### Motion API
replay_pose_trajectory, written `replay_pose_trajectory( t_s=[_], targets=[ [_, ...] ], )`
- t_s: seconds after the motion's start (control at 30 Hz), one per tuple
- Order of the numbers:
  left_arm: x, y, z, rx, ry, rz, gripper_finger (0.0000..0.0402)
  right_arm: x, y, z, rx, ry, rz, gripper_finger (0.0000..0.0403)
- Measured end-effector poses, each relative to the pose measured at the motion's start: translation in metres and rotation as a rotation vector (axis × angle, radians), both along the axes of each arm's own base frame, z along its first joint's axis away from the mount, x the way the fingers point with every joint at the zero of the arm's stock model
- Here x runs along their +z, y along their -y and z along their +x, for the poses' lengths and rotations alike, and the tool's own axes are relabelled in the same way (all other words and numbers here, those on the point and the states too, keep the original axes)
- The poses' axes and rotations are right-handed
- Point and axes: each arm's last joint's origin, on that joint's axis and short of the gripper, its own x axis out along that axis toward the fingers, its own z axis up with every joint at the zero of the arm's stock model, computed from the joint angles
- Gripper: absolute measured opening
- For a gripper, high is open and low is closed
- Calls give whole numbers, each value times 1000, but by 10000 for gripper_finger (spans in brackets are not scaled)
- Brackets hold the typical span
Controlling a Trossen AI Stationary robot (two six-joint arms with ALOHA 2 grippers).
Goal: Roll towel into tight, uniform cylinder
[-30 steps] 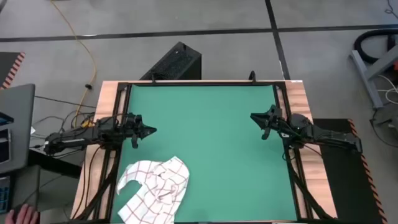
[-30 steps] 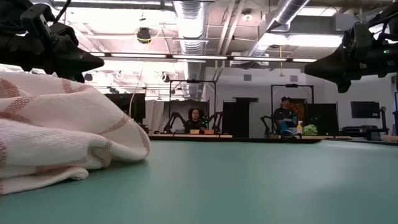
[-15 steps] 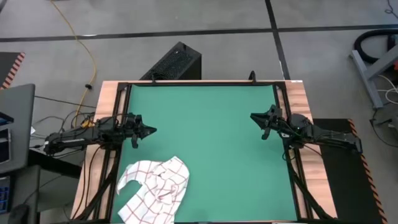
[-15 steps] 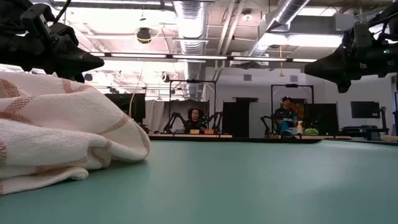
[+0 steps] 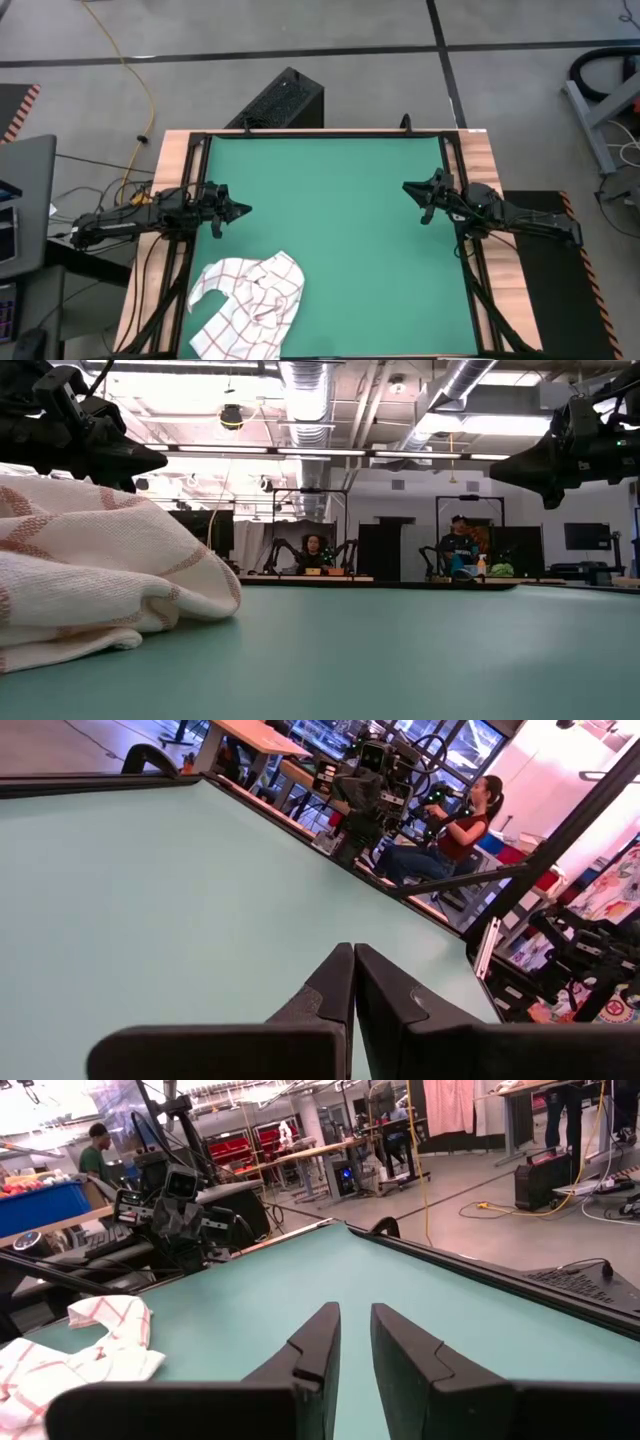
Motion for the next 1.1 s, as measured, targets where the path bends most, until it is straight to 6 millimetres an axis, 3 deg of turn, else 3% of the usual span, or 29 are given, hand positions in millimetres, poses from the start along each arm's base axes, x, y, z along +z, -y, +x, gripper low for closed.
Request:
replay_pose_trajectory(
  t_s=[0.17, 0.47, 0.73, 0.87, 1.1],
  targets=[
    [1, -1, 0, 50, 7, 8, 0, 0, 0, 0, 0, 0, 0, 85],
    [4, -12, -4, 447, 90, -141, 0, 0, 0, 0, 0, 1, 0, 85],
    [4, -15, -6, 548, 147, -257, 0, 4, 0, 0, 2, 102, 93, 85],
    [8, -14, -6, 510, 237, -407, 0, 10, 0, 0, 7, 201, 174, 85],
    [41, -3, -7, 112, 394, -365, 24, 33, -4, -5, 51, 408, 64, 85]
  ],
)
